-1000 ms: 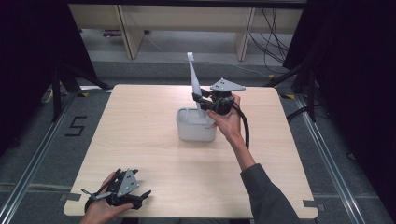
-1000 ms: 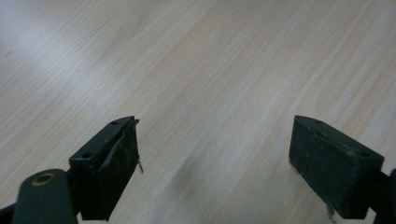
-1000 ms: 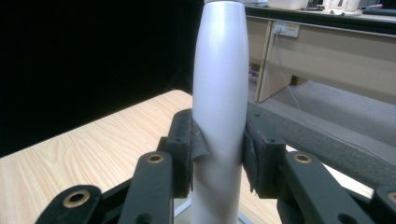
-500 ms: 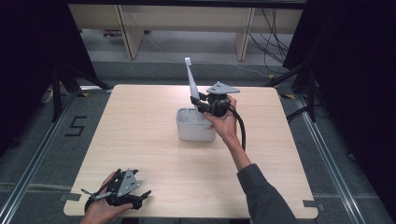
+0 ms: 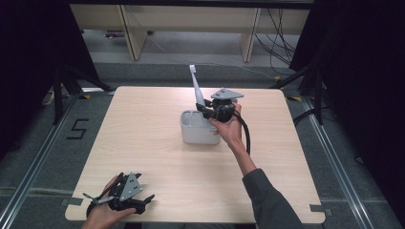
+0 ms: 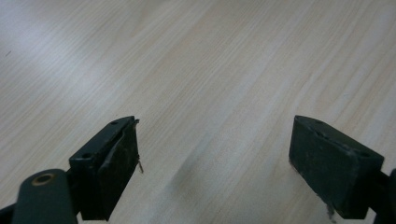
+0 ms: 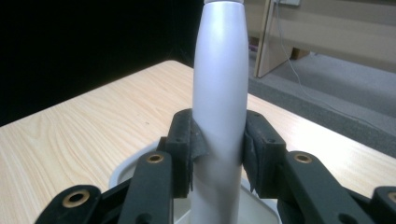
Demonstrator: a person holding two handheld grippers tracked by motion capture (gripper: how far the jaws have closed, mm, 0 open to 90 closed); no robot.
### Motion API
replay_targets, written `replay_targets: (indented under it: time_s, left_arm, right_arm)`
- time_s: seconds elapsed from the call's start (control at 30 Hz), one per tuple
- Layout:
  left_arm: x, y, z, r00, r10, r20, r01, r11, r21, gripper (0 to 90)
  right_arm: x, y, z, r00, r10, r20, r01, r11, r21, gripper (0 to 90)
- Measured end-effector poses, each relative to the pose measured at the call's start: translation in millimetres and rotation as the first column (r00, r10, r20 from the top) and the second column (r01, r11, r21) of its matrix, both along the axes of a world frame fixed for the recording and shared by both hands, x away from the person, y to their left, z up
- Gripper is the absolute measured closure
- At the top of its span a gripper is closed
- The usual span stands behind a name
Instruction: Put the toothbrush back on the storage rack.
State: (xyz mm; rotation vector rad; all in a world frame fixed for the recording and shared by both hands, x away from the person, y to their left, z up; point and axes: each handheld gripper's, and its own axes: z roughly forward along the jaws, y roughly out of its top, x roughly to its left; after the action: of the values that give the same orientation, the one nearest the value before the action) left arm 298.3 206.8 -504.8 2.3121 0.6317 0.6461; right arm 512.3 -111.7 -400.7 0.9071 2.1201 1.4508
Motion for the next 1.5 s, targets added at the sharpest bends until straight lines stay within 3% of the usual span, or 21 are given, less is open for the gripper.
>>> replay_targets:
  time_s: [0.1, 0.13, 0.17, 0.2, 0.27, 0.37, 0.6, 0.7, 0.77, 0.8, 0.87, 1.17, 1.3, 1.5]
  left_arm:
    - [-0.3, -0.4, -0.3, 1.0, 0.004, 0.001, -0.004, 1.0, -0.002, 15.3]
    - [-0.1, -0.2, 0.0, 1.0, 0.001, 0.003, -0.001, 1.0, 0.002, 15.3]
    - [-0.1, -0.2, -0.1, 1.0, 0.002, 0.003, -0.002, 1.0, 0.001, 15.3]
    - [0.0, -0.1, -0.1, 1.0, 0.002, 0.003, -0.002, 1.0, 0.002, 15.3]
    - [-0.1, -0.2, -0.1, 1.0, -0.001, 0.002, 0.001, 1.0, 0.004, 15.3]
    - [-0.3, -0.2, 0.3, 1.0, -0.007, -0.003, 0.007, 1.0, 0.006, 15.3]
    - [-0.4, -0.4, 0.1, 1.0, -0.004, -0.004, 0.004, 1.0, 0.0, 15.3]
    - [-0.4, -0.4, -0.2, 1.0, -0.006, -0.005, 0.006, 1.0, 0.003, 15.3]
    - [-0.3, -0.5, -0.1, 0.9999, -0.009, -0.006, 0.009, 1.0, 0.001, 15.3]
    - [0.0, -0.2, 0.2, 1.0, -0.01, 0.0, 0.01, 0.9999, 0.008, 15.3]
    - [-0.1, -0.4, 0.0, 1.0, -0.01, -0.001, 0.01, 0.9999, 0.002, 15.3]
    - [-0.2, -0.6, -0.4, 0.9999, -0.009, -0.006, 0.009, 1.0, 0.0, 15.3]
    - [-0.4, -0.8, -0.6, 0.9999, -0.008, -0.008, 0.008, 1.0, -0.002, 15.3]
    - [-0.4, -0.9, -0.8, 0.9999, -0.008, -0.01, 0.008, 1.0, -0.004, 15.3]
  right_arm:
    - [2.8, -1.1, -4.7, 0.9999, 0.015, -0.007, -0.015, 1.0, -0.011, 66.5]
    - [1.2, 0.0, -6.1, 0.9997, -0.005, -0.024, 0.005, 1.0, 0.005, 66.4]
    - [2.3, -1.5, -6.2, 0.9999, 0.001, -0.015, -0.001, 1.0, -0.019, 66.5]
    - [1.7, -0.5, -7.1, 0.9994, 0.008, -0.034, -0.008, 1.0, -0.009, 66.4]
    - [2.1, -0.7, -8.0, 0.9996, 0.004, -0.026, -0.005, 1.0, -0.031, 66.4]
    - [1.2, 1.3, -10.4, 0.9983, 0.0, -0.059, -0.002, 1.0, -0.023, 66.4]
    - [2.8, 1.3, -14.8, 0.998, 0.004, -0.063, -0.009, 0.997, -0.078, 66.3]
    - [0.9, 2.7, -16.1, 0.9949, 0.0, -0.101, -0.008, 0.997, -0.074, 66.3]
    - [1.7, 2.6, -17.9, 0.9967, 0.001, -0.082, -0.008, 0.996, -0.091, 66.3]
    - [0.1, 2.7, -17.6, 0.994, 0.001, -0.109, -0.012, 0.995, -0.095, 66.3]
    - [0.0, 2.9, -18.6, 0.9928, 0.008, -0.119, -0.019, 0.995, -0.096, 66.3]
    - [-1.5, 1.2, -19.6, 0.9941, 0.003, -0.108, -0.018, 0.99, -0.141, 66.3]
    - [-3.8, 3.1, -20.7, 0.9898, -0.004, -0.142, -0.014, 0.992, -0.129, 66.4]
    - [-3.7, 3.4, -20.5, 0.991, 0.004, -0.134, -0.023, 0.99, -0.14, 66.4]
